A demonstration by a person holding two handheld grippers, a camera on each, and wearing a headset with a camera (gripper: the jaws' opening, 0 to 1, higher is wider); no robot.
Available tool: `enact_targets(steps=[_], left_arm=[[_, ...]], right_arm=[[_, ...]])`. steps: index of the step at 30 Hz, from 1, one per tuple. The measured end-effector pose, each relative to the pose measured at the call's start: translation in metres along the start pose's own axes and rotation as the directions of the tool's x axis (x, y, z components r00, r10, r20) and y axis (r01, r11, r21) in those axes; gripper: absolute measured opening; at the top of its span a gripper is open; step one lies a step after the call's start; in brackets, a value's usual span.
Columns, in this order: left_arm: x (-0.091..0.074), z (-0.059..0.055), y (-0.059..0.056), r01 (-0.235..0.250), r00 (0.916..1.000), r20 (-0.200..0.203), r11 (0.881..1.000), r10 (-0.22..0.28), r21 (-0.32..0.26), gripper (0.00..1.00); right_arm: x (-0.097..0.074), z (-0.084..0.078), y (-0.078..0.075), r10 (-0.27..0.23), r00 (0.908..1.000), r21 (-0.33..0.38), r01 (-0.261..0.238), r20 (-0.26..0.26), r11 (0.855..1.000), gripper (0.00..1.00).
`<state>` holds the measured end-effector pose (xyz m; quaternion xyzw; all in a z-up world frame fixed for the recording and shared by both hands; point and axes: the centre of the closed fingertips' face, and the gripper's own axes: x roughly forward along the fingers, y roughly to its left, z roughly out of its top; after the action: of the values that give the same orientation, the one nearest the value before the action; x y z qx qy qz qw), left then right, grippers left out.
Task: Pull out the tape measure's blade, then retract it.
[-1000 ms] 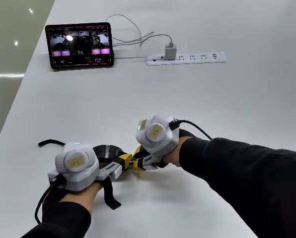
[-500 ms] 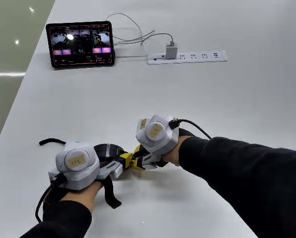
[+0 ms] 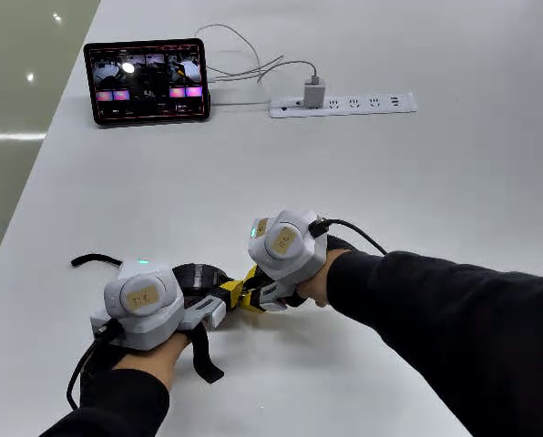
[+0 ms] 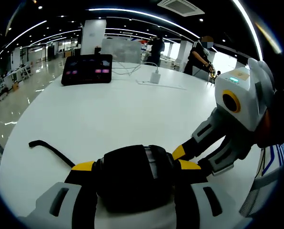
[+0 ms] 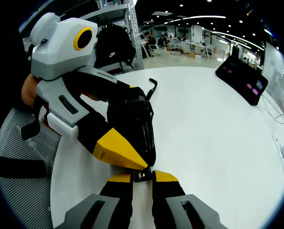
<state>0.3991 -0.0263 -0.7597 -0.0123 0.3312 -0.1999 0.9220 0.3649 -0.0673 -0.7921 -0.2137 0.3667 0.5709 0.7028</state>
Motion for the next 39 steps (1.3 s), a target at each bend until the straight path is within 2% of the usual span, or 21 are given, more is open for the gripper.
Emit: enact_targets(steps=[5,7,9,11,21,27,29,34,39], left_arm=[[0.0,0.0,0.0,-0.001,1.0,0.001,1.0,0.001,-0.004,0.62],[0.0,0.0,0.0,0.0,1.0,0.004,1.0,0.0,0.003,0.62],[0.0,0.0,0.0,-0.001,1.0,0.004,1.0,0.001,0.006,0.62],[0.0,0.0,-0.001,-0.001,1.0,0.0,1.0,0.001,0.014,0.63],[0.0,0.0,-0.001,0.016,0.9994,-0.03,0.999,-0.015,0.036,0.63],[-0.002,0.003,-0.001,0.017,0.9997,-0.02,1.0,-0.017,0.021,0.62],[-0.003,0.007,0.0,0.021,0.9998,-0.005,1.0,-0.021,0.001,0.62],[-0.007,0.019,0.004,0.011,0.9997,0.024,1.0,-0.011,0.003,0.65],[-0.008,0.023,0.011,0.006,0.9993,0.037,1.0,-0.006,-0.006,0.7]], right_arm=[[0.0,0.0,0.0,-0.011,0.9999,0.003,0.011,-0.005,1.0,0.11],[0.001,0.0,0.002,-0.02,0.9998,-0.036,0.02,-0.005,0.999,0.12],[0.001,0.0,0.001,-0.025,0.9997,-0.034,0.025,-0.007,0.999,0.12],[0.002,0.001,-0.001,-0.043,0.999,-0.047,0.043,-0.009,0.998,0.13],[-0.002,0.004,-0.004,-0.07,0.9976,-0.077,0.069,-0.006,0.995,0.19],[-0.004,0.005,-0.005,-0.078,0.9969,-0.077,0.078,-0.003,0.994,0.2],[-0.006,0.005,-0.005,-0.08,0.9968,-0.075,0.08,0.0,0.994,0.2],[-0.01,0.005,-0.007,-0.085,0.9964,-0.074,0.085,0.001,0.994,0.22],[-0.014,0.005,-0.007,-0.089,0.996,-0.072,0.09,0.004,0.993,0.23]])
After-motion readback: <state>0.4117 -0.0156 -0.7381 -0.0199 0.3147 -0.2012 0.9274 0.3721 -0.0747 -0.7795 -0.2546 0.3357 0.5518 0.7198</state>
